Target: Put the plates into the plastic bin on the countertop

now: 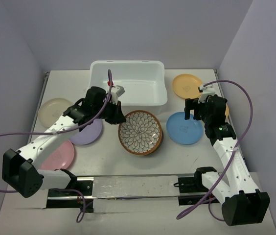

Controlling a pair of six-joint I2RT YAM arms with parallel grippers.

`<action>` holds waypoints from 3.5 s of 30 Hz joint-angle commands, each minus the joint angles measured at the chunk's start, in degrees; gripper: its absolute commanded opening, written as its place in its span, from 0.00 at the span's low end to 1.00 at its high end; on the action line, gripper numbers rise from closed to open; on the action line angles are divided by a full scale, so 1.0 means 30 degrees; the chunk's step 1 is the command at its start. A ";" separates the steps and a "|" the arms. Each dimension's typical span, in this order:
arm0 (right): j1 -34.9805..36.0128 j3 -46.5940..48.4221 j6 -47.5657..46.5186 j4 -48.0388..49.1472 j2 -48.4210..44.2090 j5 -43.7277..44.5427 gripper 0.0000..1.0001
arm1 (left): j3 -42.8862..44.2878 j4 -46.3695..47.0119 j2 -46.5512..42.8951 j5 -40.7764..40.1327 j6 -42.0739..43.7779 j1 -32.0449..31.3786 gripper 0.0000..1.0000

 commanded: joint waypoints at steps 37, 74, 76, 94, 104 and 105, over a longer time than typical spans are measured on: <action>-0.0058 0.0522 -0.0367 0.0299 0.0796 -0.0347 1.00 | 1.3342 0.4352 1.3713 -0.3050 -0.4155 0.6039 0.00; -0.0083 0.1592 -0.0491 -0.0539 0.1621 -0.2814 1.00 | 1.4668 0.2026 1.7582 -0.6862 -0.2847 0.6068 0.48; -0.0088 0.1884 -0.0296 -0.0752 0.1587 -0.2902 1.00 | 1.5072 0.1851 1.7211 -0.6779 -0.2731 0.6068 0.55; 0.0161 0.2245 0.0726 -0.3166 0.0006 -0.3772 1.00 | 0.8898 0.2389 0.5035 -0.2517 0.0473 0.6185 0.98; 0.2765 0.0963 -0.0342 -0.2285 0.2673 -0.3751 1.00 | -0.0248 0.3879 -0.4069 -0.2818 0.1995 0.6215 0.99; 0.3000 0.0822 0.0236 -0.1745 0.3046 -0.3714 1.00 | -0.1262 0.4133 -0.4589 -0.2978 0.2075 0.6215 0.99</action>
